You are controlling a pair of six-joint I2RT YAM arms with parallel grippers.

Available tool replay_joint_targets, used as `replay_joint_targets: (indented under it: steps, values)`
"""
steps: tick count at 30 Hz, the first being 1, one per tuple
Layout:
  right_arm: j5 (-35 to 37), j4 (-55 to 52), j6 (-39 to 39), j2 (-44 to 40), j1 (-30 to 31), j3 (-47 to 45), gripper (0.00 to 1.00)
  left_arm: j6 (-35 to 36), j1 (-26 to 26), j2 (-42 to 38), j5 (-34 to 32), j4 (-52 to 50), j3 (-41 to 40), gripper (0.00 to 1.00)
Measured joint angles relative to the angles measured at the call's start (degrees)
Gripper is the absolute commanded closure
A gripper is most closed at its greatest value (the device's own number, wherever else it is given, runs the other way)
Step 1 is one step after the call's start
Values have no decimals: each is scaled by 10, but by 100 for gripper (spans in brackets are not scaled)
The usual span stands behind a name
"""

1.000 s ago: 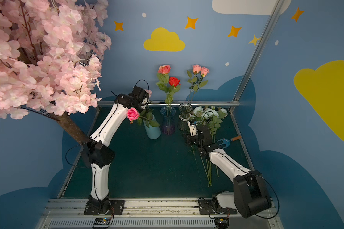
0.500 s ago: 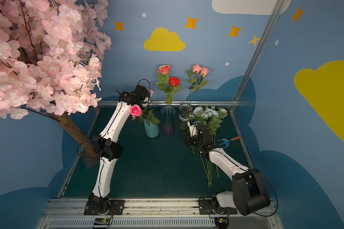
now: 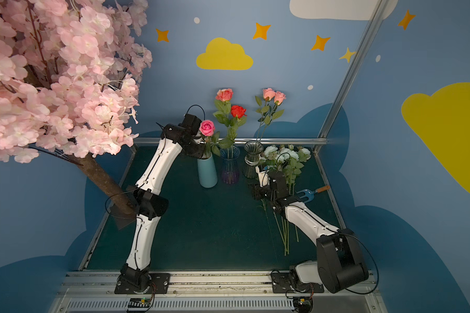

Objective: Pick out blue flowers from the vase
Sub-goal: Move the vase to the center of the board.

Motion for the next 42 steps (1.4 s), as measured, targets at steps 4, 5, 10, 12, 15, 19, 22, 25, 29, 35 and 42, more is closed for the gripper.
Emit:
replay_joint_targets:
  steps: [4, 5, 10, 12, 15, 19, 22, 25, 29, 35, 42]
  values:
    - [0, 0, 0, 0, 0, 0, 52, 0, -3, -1, 0, 8, -10, 50]
    - [0, 0, 0, 0, 0, 0, 52, -1, -3, -2, -1, 10, -16, 49]
    - [0, 0, 0, 0, 0, 0, 51, -4, -11, -16, -4, 15, -37, 44]
    - [0, 0, 0, 0, 0, 0, 51, -5, -15, -29, -5, 18, -43, 43]
    - [0, 0, 0, 0, 0, 0, 50, -7, -24, -65, -11, 33, -66, 42]
    - [0, 0, 0, 0, 0, 0, 50, -7, -39, -132, -27, 68, -121, 41]
    - [0, 0, 0, 0, 0, 0, 49, -8, -49, -193, -37, 114, -194, 41]
    - [0, 0, 1, 0, 0, 0, 48, -8, -53, -279, -46, 193, -326, 40]
    - [0, 1, 2, 0, 0, 0, 48, -1, -53, -399, -64, 317, -512, 37]
    - [0, 11, 3, -2, -1, -1, 47, 1, -52, -544, -87, 466, -692, 36]
    - [2, 39, 7, -39, -3, -37, 46, -15, -57, -667, -108, 559, -862, 24]
